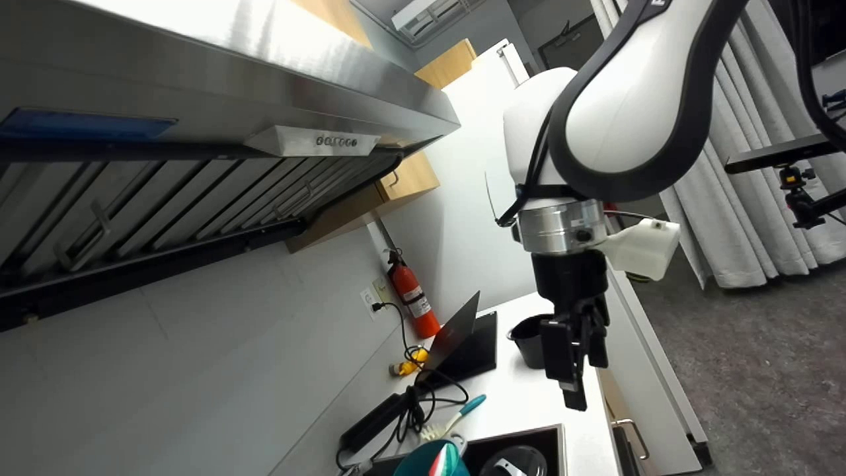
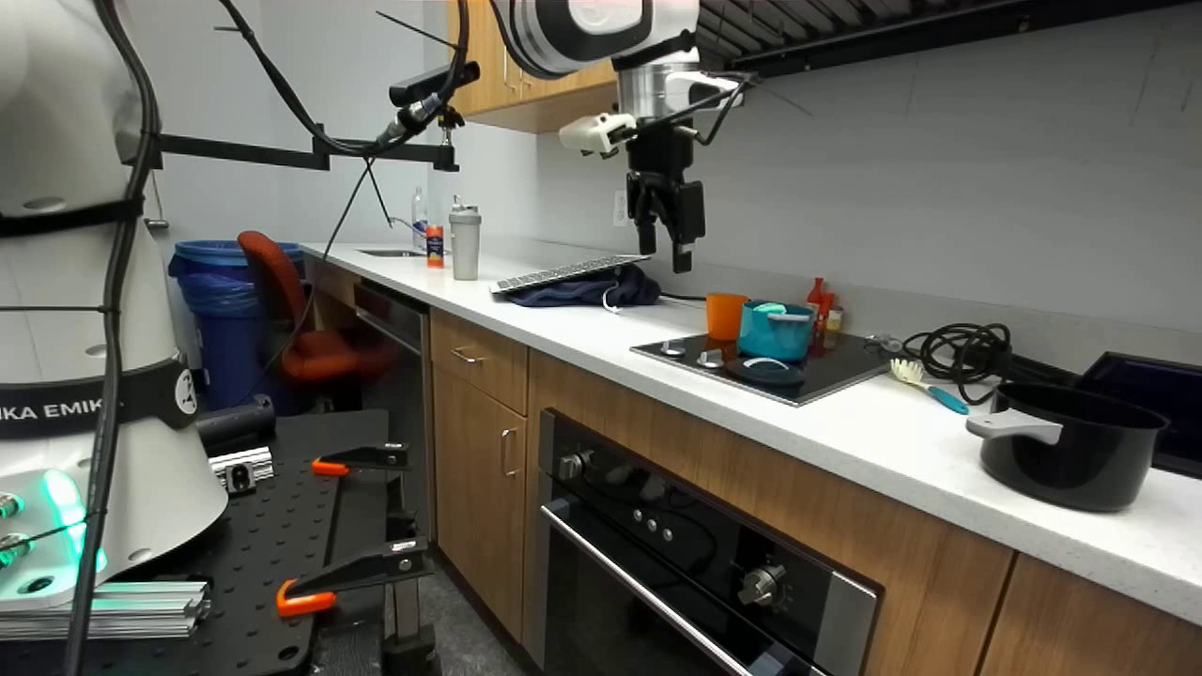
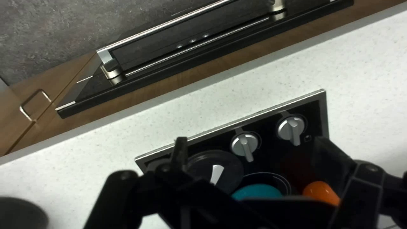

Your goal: Put the lid on the stove on the pot

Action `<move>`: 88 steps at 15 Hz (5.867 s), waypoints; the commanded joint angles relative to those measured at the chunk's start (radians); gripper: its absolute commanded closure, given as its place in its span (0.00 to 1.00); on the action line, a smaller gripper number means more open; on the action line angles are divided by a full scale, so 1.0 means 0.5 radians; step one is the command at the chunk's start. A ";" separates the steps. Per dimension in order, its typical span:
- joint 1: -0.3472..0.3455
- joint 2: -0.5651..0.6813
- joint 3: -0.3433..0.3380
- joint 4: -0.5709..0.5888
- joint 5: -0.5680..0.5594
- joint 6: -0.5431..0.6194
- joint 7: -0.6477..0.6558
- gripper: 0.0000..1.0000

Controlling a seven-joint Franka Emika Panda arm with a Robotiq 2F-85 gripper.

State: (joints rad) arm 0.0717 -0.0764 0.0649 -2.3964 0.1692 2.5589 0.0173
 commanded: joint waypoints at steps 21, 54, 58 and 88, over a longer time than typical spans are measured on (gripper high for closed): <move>0.083 0.991 -0.093 0.800 -0.444 0.434 0.162 0.00; 0.584 1.317 -0.672 1.080 -0.666 0.481 1.045 0.97; 0.667 1.252 -0.734 1.114 -0.752 0.482 1.051 0.97; 0.690 1.253 -0.597 1.368 -1.324 0.415 1.164 0.97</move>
State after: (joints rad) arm 0.4399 0.4979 -0.2607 -1.7857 -0.5082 2.7764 0.6301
